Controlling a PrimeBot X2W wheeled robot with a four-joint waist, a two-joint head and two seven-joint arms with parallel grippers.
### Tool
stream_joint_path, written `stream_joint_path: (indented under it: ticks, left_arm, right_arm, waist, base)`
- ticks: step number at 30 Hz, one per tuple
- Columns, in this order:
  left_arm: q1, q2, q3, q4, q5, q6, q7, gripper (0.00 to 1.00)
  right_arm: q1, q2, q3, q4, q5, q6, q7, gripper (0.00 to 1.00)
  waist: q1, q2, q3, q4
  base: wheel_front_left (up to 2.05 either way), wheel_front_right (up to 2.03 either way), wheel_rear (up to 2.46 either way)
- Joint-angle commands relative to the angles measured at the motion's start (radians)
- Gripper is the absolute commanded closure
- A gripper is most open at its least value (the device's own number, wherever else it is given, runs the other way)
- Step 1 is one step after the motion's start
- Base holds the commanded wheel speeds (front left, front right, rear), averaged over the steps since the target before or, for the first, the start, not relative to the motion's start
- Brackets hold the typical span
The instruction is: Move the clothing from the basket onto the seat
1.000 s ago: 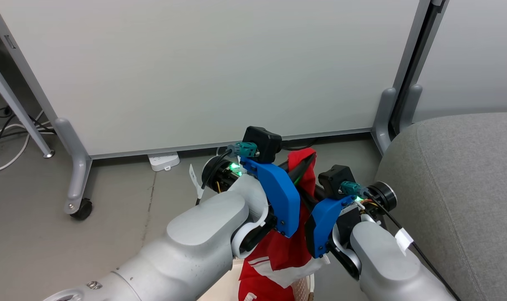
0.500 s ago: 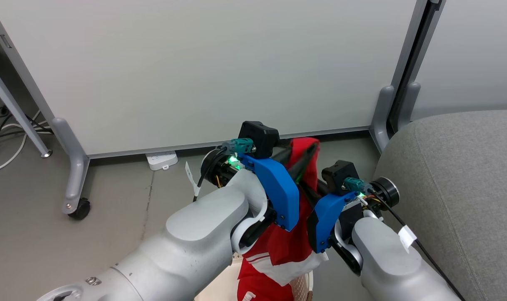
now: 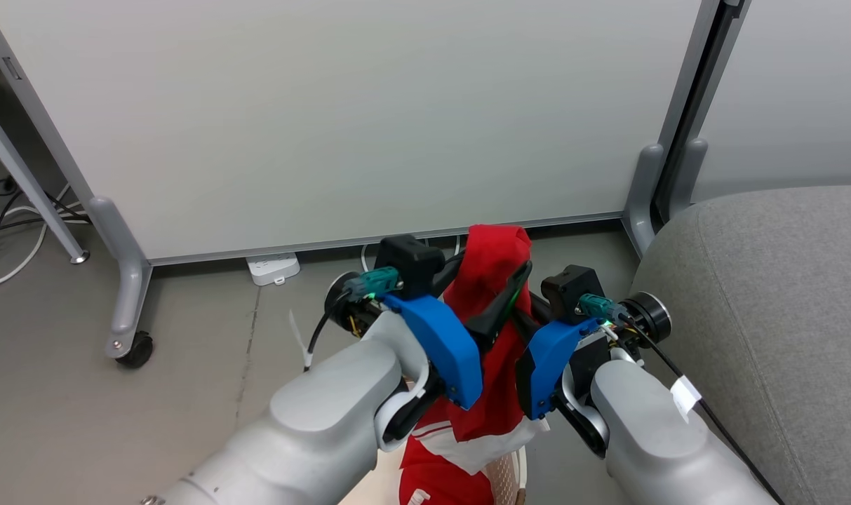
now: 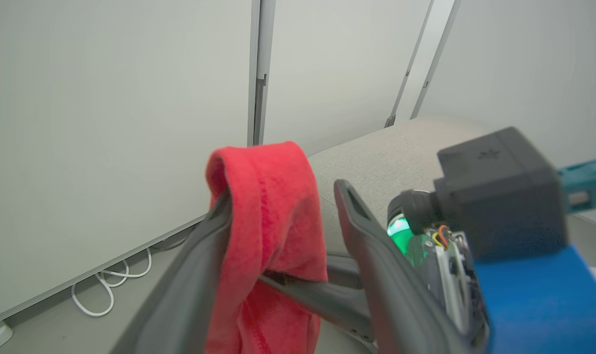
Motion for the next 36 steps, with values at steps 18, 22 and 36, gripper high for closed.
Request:
stream_joint_path:
  ticks: [18, 22, 36]
  left_arm:
    - [0.500, 0.132, 0.523, -0.330, 0.526, -0.036, -0.007, 0.00]
    - [0.580, 0.141, 0.598, -0.350, 0.583, -0.042, -0.007, 0.00]
    - [0.694, 0.114, 0.757, -0.346, 0.688, -0.069, -0.008, 0.00]
  right_arm:
    - [0.036, -0.002, -0.060, 0.001, -0.044, -0.001, -0.005, 1.00]
    - [0.038, -0.002, -0.072, -0.003, -0.049, -0.001, -0.003, 1.00]
    - [0.055, -0.002, -0.103, -0.023, -0.068, -0.001, 0.007, 1.00]
  waist:
    - [0.0000, 0.0000, -0.004, 0.014]
    - [0.0000, 0.0000, -0.005, 0.013]
    - [0.0000, 0.0000, 0.008, 0.015]
  base:
    - [0.00, 0.00, 0.00]
    - [0.00, 0.00, 0.00]
    - [0.00, 0.00, 0.00]
